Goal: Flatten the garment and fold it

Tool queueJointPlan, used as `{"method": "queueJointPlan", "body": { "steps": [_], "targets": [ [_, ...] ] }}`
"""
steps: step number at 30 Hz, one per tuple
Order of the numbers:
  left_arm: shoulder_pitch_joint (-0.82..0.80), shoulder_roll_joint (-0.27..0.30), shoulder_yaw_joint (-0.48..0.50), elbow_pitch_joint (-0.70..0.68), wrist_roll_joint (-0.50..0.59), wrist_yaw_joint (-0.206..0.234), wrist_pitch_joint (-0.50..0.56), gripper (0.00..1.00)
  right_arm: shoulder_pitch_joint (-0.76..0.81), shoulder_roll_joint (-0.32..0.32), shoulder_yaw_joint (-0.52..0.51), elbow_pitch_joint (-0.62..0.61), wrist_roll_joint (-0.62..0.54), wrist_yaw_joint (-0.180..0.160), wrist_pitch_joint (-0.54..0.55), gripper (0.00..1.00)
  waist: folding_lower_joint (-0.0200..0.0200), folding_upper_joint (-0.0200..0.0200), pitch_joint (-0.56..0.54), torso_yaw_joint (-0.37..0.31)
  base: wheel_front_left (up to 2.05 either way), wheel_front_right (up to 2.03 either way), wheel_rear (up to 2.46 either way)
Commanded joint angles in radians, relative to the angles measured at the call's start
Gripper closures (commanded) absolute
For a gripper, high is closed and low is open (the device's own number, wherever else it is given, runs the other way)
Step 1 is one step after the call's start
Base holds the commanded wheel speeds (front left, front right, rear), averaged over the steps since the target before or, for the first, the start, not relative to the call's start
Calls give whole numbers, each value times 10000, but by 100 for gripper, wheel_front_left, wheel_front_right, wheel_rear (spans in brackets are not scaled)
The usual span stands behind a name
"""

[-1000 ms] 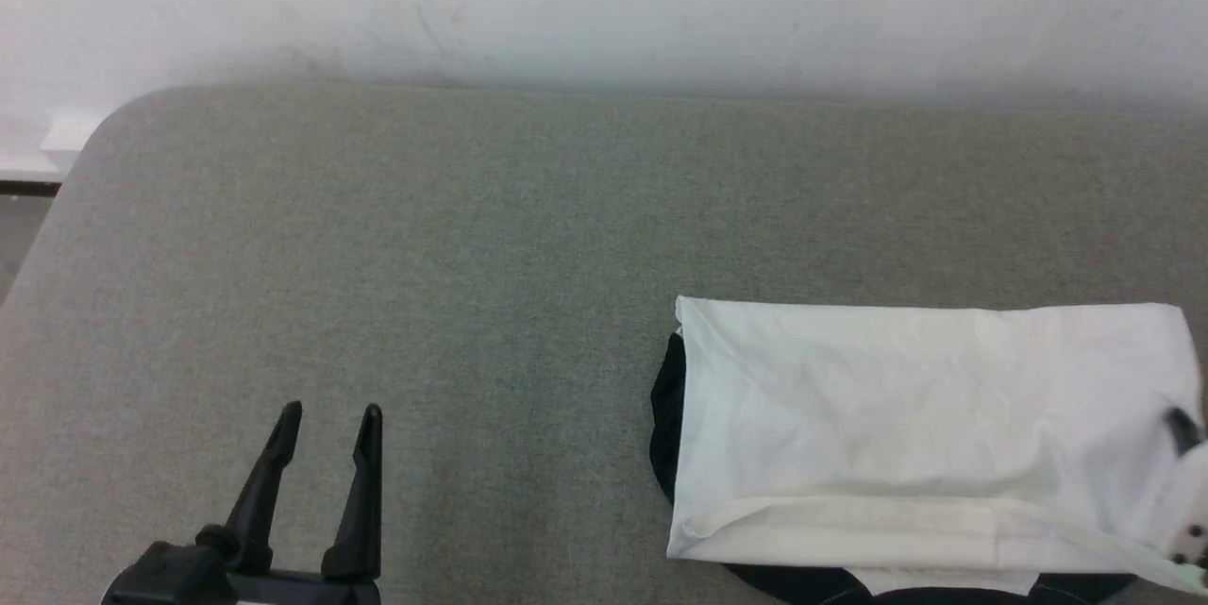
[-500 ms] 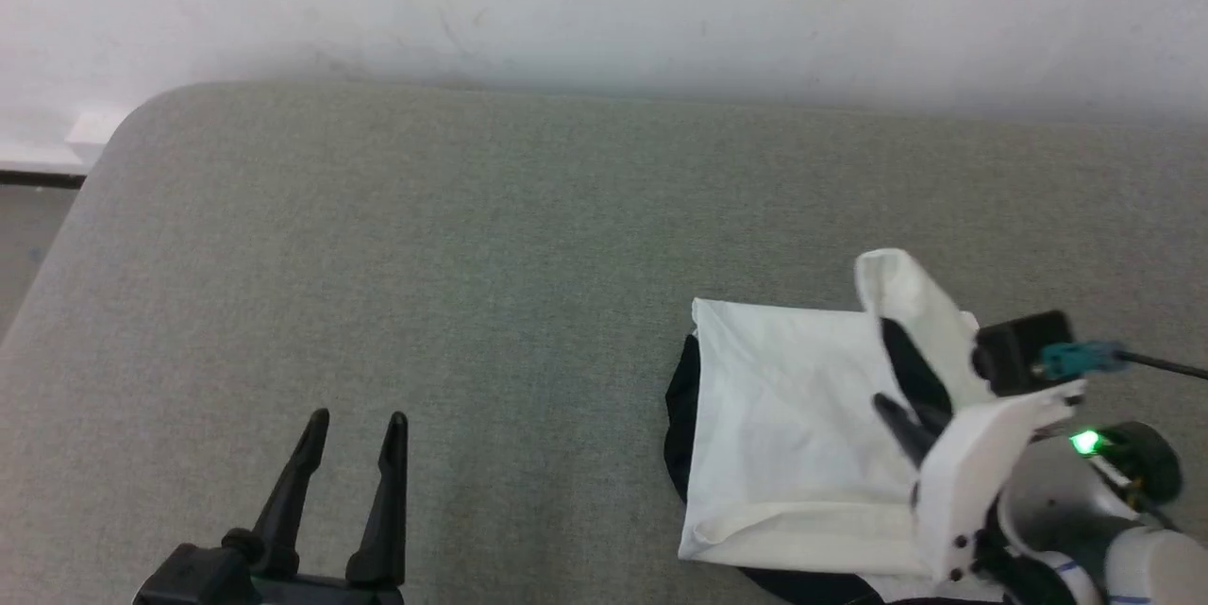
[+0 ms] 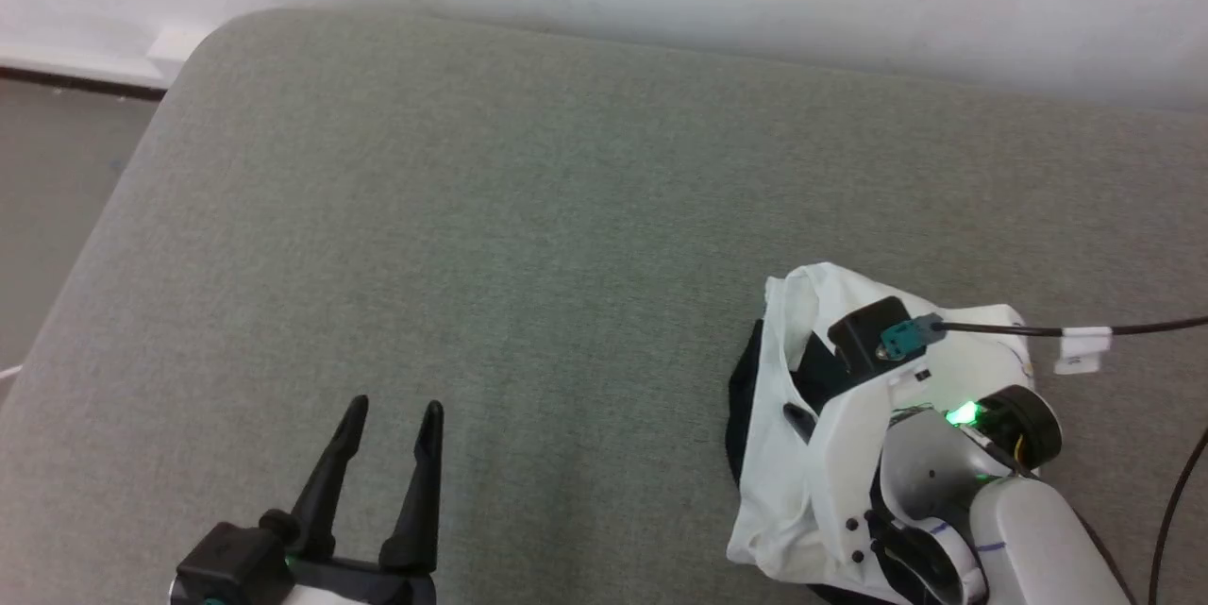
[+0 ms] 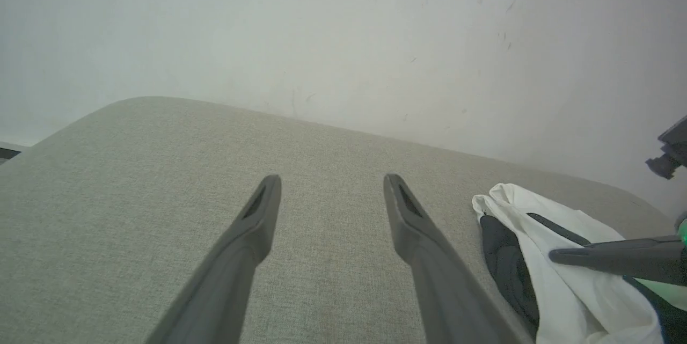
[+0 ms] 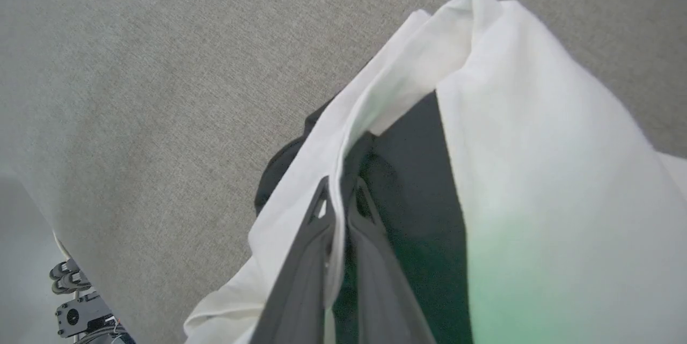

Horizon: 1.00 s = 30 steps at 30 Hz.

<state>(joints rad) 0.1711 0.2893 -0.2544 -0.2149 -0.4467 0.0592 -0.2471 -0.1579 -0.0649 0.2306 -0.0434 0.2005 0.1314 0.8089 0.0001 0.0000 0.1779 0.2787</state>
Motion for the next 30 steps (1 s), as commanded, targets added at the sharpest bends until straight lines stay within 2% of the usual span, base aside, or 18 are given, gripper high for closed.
{"method": "queueJointPlan", "body": {
  "steps": [1,5,6,8,9,10,14,17,25,30],
  "targets": [
    [-209,-62,-36,65,-42,-118,-73,0,-162,35,25,210,-143,-7,-48,100,-1,0,210,287,0,0,0],
    [-332,-164,-115,245,-23,-208,-94,0,-341,96,96,1051,-551,-7,70,100,-1,0,251,460,0,0,0],
    [-350,-183,-123,285,-19,-221,-98,0,-386,106,116,1205,-621,-7,140,96,-1,0,242,479,0,0,0],
    [-360,-214,-123,358,-10,-228,-105,0,-481,121,222,1407,-705,-7,296,60,-1,0,183,477,0,0,0],
    [-346,-225,-109,390,-12,-221,-108,0,-530,127,277,1446,-673,-7,346,9,-1,0,124,452,0,0,0],
    [-317,-228,-86,416,-15,-208,-110,0,-574,132,293,1444,-594,-7,355,0,-1,0,49,412,0,0,0],
    [-159,-199,-24,430,-22,-164,-117,0,-696,142,225,1144,-5,-7,370,0,-1,0,-282,153,0,0,0],
    [-30,-151,25,338,-22,-95,-112,0,-743,143,-192,542,423,-7,221,0,-1,0,-487,-96,0,0,0],
    [141,-9,126,-46,5,58,-66,0,305,145,-2842,-1510,148,-7,-304,0,-1,0,-411,-565,0,0,0],
    [89,70,146,-178,-19,52,-28,0,1424,146,-3904,-1978,719,-7,-68,0,-1,0,3,-673,0,0,0]
  ]
}}
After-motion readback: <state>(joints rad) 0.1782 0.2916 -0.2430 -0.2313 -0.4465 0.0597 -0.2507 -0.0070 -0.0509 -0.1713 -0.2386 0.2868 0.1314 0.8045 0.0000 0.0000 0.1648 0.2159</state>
